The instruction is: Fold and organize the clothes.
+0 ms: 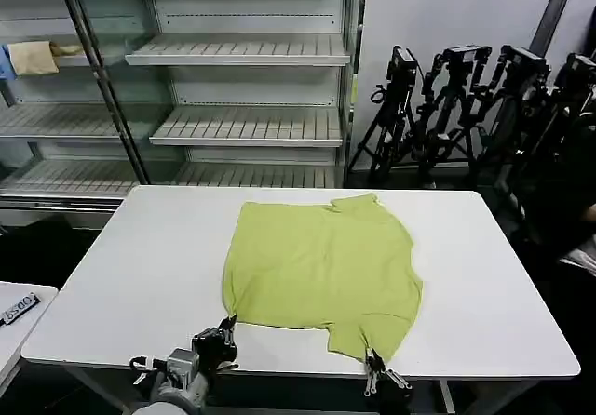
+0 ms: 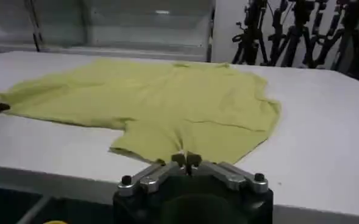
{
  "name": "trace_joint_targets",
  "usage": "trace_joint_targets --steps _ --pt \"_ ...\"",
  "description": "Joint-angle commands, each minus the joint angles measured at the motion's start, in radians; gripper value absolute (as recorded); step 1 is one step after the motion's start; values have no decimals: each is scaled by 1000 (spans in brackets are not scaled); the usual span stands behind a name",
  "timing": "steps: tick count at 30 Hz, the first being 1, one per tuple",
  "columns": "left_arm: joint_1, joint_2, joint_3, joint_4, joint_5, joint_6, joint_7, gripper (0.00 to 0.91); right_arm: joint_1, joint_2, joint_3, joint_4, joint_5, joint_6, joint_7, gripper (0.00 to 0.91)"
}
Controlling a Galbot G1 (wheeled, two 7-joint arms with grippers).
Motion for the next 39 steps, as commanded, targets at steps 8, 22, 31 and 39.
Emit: trace_joint_targets --steps 8,22,31,39 --pt "91 16 -56 -216 -11 -4 0 20 -90 -3 20 232 -4 25 -1 0" --pt "27 56 -78 -194 -49 -6 5 20 74 -36 90 191 82 2 9 0" --pt "-121 80 -36 -62 -83 -28 20 20 268 -78 93 65 175 -47 19 0" --pt "-231 82 19 54 -82 -31 22 20 435 -118 73 -63 214 -92 16 0"
